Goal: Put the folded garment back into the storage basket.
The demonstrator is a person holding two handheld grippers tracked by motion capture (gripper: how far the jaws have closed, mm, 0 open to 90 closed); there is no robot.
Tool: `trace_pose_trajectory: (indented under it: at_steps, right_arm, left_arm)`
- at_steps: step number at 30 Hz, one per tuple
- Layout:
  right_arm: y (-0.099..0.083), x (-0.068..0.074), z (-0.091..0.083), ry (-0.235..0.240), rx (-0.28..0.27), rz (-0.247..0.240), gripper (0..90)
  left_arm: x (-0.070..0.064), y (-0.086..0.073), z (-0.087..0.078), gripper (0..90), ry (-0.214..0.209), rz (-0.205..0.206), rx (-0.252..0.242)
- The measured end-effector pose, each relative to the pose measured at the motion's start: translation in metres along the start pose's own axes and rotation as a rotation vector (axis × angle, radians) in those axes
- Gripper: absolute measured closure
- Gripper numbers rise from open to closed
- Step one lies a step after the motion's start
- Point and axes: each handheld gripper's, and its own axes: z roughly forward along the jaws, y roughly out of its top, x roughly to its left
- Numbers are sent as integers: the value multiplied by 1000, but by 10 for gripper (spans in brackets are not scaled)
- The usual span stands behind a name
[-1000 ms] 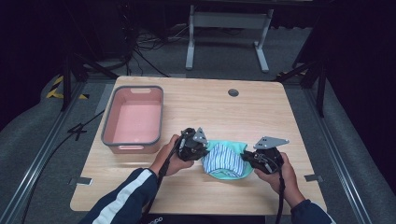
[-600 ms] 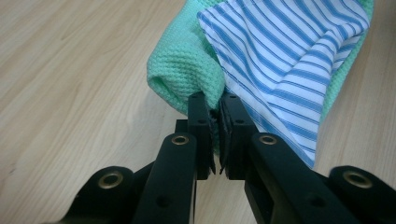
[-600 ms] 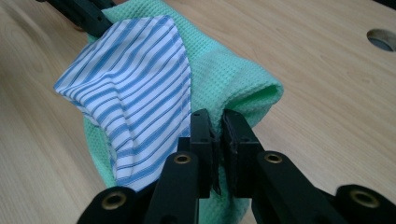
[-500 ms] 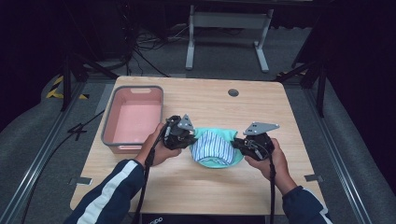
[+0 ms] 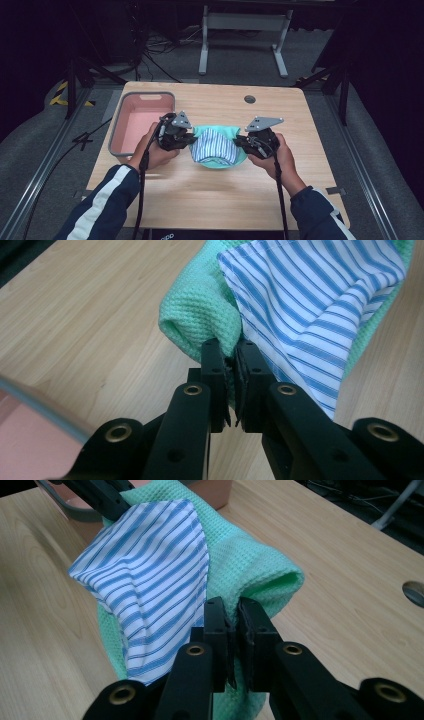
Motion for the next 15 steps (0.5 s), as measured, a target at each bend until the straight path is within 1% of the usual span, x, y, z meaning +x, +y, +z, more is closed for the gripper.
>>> trace_pose_trajectory:
  at_steps: [3,4,5,6,8,9,10,13,15]
  right_arm:
    - [11,3,3,7,-10,-18,835]
    - [11,3,3,7,-10,-18,835]
    - [18,6,5,13,-10,-25,835]
    - [21,7,7,13,-11,-32,835]
    - [24,8,8,15,-12,-32,835]
    - [29,10,11,18,-13,-43,835]
    - [29,10,11,18,-13,-43,835]
    - [39,14,17,30,-17,-60,835]
    - [44,16,19,35,-18,-65,835]
  left_arm:
    - [6,-4,-8,842,16,-11,0]
    - [6,-4,-8,843,16,-11,0]
    - [10,-7,-13,843,28,-25,-16]
    - [11,-8,-16,842,35,-24,-15]
    - [12,-9,-17,842,39,-32,-17]
    - [14,-12,-22,842,50,-37,-18]
    - [14,-12,-22,842,50,-37,-18]
    - [19,-17,-29,842,71,-45,-21]
    - [21,-20,-32,843,79,-59,-23]
